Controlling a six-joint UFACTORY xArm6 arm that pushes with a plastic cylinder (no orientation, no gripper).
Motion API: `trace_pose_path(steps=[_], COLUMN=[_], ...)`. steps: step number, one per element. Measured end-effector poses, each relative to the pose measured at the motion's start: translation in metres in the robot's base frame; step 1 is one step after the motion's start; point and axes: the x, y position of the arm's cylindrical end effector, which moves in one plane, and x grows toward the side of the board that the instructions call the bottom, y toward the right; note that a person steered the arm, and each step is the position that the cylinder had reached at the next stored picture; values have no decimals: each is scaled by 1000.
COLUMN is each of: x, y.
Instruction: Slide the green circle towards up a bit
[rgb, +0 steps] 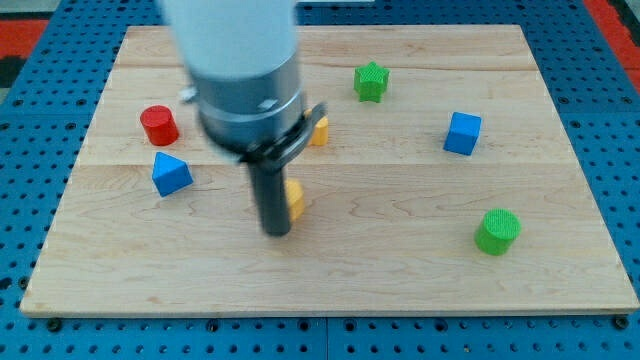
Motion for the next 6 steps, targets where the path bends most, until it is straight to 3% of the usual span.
trace_pose_path(steps=[1,2,3,4,5,6], x=[19,67,81,57,5,-19], y=[20,122,186,239,228,221])
